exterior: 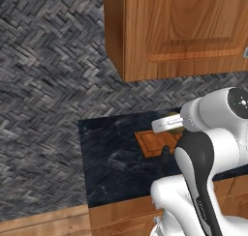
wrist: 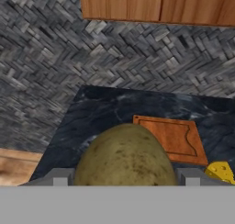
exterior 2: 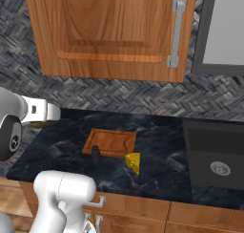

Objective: Retrieve the reheated potato from the microwave, then place the potato, cheese, and condiment on the cutting board.

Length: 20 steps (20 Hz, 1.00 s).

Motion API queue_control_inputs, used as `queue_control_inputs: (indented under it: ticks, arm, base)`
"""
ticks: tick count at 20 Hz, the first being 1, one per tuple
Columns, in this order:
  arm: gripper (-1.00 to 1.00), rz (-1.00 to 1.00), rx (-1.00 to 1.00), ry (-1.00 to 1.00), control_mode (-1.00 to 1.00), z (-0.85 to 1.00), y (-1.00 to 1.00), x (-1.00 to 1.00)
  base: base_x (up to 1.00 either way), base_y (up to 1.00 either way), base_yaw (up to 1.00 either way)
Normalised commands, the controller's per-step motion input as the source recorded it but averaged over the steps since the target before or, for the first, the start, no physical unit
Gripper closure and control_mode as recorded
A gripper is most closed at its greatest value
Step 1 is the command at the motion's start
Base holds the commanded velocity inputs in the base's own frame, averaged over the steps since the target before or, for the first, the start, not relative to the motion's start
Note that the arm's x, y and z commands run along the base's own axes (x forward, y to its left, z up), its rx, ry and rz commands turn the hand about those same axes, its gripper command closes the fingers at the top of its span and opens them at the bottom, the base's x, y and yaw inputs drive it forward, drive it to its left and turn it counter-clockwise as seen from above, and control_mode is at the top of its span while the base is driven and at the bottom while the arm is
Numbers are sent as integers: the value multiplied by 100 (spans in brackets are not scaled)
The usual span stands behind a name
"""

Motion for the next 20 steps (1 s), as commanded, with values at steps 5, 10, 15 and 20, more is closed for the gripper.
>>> queue_control_inputs:
  ticks: [5, 10, 15, 20]
  arm:
    - [100, 0, 0, 0, -100, 0, 0, 0]
    - [100, 0, 0, 0, -100, 0, 0, 0]
    - [100, 0, 0, -1, -100, -2, 1, 2]
    - [100, -1, 3, 2, -100, -9, -4, 32]
  base:
    - [0, 0, 0]
    - [0, 0, 0]
    - [0, 0, 0]
    - [0, 0, 0]
